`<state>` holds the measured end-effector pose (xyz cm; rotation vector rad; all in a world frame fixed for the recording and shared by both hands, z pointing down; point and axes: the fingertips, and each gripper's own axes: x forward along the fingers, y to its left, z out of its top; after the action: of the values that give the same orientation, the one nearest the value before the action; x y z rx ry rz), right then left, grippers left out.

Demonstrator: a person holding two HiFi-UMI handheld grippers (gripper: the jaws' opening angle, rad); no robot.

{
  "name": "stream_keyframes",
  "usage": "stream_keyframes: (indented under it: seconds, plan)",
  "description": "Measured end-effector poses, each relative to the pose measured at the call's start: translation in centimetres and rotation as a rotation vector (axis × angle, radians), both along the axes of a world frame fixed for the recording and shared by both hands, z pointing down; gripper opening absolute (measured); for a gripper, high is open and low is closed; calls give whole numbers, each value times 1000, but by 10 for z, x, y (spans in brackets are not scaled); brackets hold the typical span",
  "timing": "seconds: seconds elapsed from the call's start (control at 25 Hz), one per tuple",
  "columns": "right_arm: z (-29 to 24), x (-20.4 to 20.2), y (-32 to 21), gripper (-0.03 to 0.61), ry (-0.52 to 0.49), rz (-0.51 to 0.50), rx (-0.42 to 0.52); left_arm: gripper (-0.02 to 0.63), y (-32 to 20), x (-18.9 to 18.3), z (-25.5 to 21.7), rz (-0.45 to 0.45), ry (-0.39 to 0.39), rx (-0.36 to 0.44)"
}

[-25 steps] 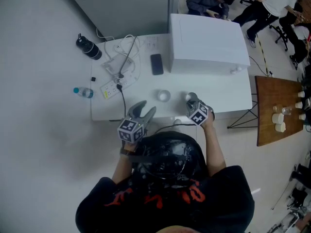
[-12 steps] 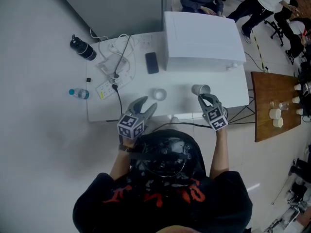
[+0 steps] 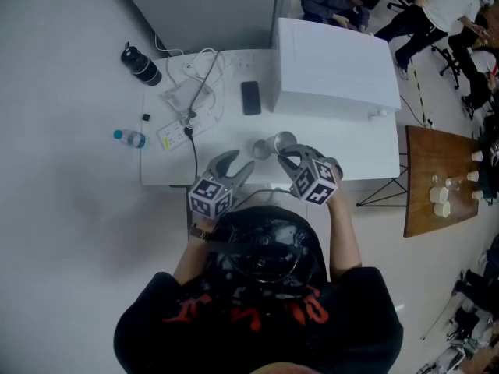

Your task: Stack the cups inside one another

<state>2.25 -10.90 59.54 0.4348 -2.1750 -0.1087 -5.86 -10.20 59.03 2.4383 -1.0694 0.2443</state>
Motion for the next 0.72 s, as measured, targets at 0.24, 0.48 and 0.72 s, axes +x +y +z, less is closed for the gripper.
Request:
stream_keyframes:
  seconds: [0.24, 0.48, 0.72]
  plan:
    - [60, -27, -8, 28, 138, -10, -33, 229, 10, -17, 1, -68, -2, -3]
    - [104, -36, 4, 29, 174, -26, -80, 229, 25, -26, 5, -104, 7, -26]
    - [119, -38, 3, 35, 139, 34, -122, 229, 31, -31, 6, -118, 10, -31]
